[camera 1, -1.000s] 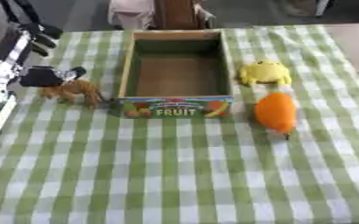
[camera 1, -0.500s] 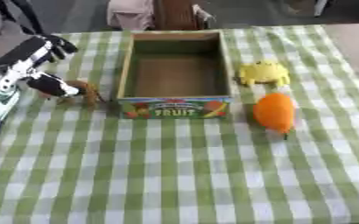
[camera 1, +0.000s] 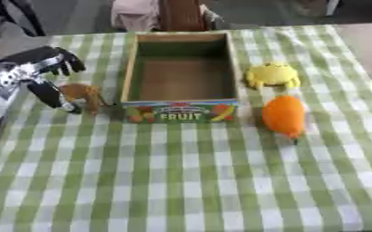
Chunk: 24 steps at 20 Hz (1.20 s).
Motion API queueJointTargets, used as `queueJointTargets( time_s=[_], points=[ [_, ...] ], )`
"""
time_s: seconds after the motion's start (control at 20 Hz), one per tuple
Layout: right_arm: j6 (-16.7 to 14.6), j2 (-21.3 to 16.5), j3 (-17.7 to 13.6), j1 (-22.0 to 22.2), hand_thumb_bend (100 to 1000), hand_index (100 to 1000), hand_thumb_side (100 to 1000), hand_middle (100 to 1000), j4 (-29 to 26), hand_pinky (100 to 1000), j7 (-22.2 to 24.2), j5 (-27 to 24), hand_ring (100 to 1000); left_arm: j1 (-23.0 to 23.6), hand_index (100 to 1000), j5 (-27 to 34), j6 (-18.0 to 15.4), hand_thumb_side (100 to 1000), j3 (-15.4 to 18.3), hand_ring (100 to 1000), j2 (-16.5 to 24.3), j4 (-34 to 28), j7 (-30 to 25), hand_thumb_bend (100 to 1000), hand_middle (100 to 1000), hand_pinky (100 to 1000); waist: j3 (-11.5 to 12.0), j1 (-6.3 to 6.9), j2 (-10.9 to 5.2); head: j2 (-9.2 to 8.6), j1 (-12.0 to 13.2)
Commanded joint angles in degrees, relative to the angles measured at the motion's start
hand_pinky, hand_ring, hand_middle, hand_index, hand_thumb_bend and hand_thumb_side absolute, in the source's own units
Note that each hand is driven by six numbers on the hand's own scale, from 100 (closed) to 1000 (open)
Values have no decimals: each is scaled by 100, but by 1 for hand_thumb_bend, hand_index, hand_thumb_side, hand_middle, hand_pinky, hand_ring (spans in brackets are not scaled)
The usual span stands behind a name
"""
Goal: Pick up objects on the table and place them in the box.
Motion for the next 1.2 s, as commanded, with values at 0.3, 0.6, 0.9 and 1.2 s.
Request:
queueJointTargets(
  time_s=[0.3, 0.6, 0.9, 1.2],
  points=[
    [-13, -56, -46, -52, 405, 810, 100, 630, -38, 635, 20, 9, 641, -344, 772, -623, 53, 141, 69, 665, -377, 695, 644, 663, 653, 686, -14, -28, -81, -43, -5],
    [-11, -55, -68, -28, 404, 810, 100, 630, -25, 635, -2, 5, 640, -344, 609, -604, 23, 183, 141, 440, -424, 737, 809, 351, 396, 595, -30, -38, -83, -51, -24],
    [-8, -56, -71, -29, 404, 810, 100, 630, -6, 634, -6, 5, 639, -390, 546, -242, 16, 183, 191, 386, -240, 224, 522, 297, 328, 568, -26, -8, -105, -51, -28],
    [-14, -61, -81, 4, 404, 810, 100, 630, 22, 634, -7, 5, 638, -691, 540, 74, 48, 182, 127, 380, -178, -145, 322, 298, 322, 561, -37, -24, -164, -34, -34]
  ],
)
